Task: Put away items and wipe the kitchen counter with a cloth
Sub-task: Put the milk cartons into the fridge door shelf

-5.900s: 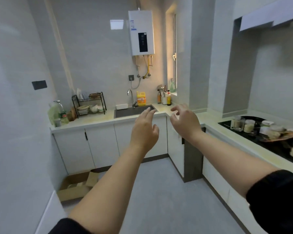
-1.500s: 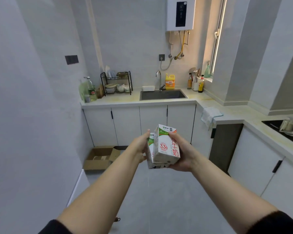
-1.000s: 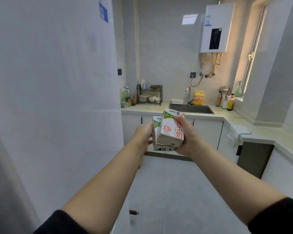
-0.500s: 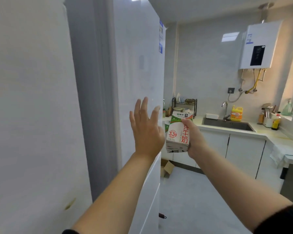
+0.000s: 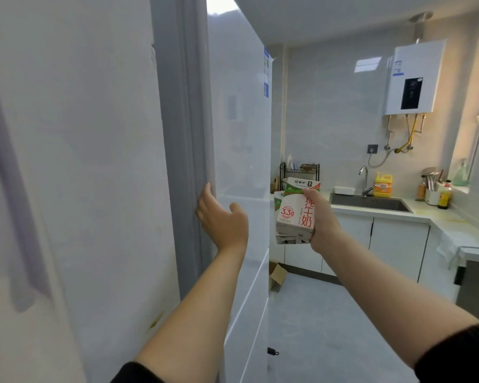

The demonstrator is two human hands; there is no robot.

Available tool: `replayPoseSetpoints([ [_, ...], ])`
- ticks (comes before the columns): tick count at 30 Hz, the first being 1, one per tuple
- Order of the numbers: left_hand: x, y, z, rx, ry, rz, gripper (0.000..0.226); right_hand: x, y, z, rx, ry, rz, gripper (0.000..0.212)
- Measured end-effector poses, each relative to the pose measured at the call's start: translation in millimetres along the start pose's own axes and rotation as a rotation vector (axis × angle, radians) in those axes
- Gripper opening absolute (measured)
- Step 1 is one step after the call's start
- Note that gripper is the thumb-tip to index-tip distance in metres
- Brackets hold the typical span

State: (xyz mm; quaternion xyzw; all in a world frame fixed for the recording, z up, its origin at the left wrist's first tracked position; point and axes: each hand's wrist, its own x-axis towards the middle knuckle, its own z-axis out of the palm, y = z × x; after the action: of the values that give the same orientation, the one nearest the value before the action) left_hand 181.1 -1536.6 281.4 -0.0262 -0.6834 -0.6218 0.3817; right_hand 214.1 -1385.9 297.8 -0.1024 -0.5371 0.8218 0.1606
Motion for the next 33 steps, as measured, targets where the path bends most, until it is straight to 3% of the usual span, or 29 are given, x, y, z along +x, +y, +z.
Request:
replayPoseSetpoints([
  [8,-1.5,8.3,-9.6,-0.192,0.006,-0.069,0.048,-10.2,0.6,-12.6,0.004,0.057,-0.024,0.018],
  [11,-16.5,15.8,-8.2,-0.257,-0.076,-0.042,0.041,-12.1,-3.4,-17.8,-0.028,0.088,-0.057,0.023],
  [14,-28.2,13.2,-2.4,-0.212,-0.239,0.1,0.035,-14.9,-9.6,-32.3,-0.037,0.151,-0.1,0.026],
  [17,-34.4,-10.4,10.6,-0.037,-0.284,0.308,0.036,-20.0,-14.1,-57.9,-0.061,0.23,-0.145,0.024],
  [19,-43.3,-26.2,26.4,0.135,-0.312,0.321,0.039,-25.1,-17.3,-78.1,-0.062,0.302,-0.169,0.022],
  [21,-55.0,-37.5,44.4,0.343,-0.459,0.287,0.045,-30.6,-19.4,-95.9,-0.043,0.373,-0.169,0.024],
  [24,-70.5,-41.7,73.0,0.598,-0.668,0.442,0.058,-36.4,-19.9,-121.6,-0.026,0.429,-0.156,0.025],
  [26,-78.0,-30.8,93.1,0.516,-0.738,0.486,0.05,-39.4,-21.1,-141.4,-0.034,0.466,-0.172,0.018],
  [30,-80.5,1.3,124.9,0.184,-0.946,0.21,0.036,-44.0,-25.6,-171.2,-0.033,0.489,-0.198,0.016],
  [33,-76.5,14.9,151.8,0.081,-1.085,0.119,0.031,-41.8,-29.4,-185.6,0.021,0.463,-0.185,0.02],
])
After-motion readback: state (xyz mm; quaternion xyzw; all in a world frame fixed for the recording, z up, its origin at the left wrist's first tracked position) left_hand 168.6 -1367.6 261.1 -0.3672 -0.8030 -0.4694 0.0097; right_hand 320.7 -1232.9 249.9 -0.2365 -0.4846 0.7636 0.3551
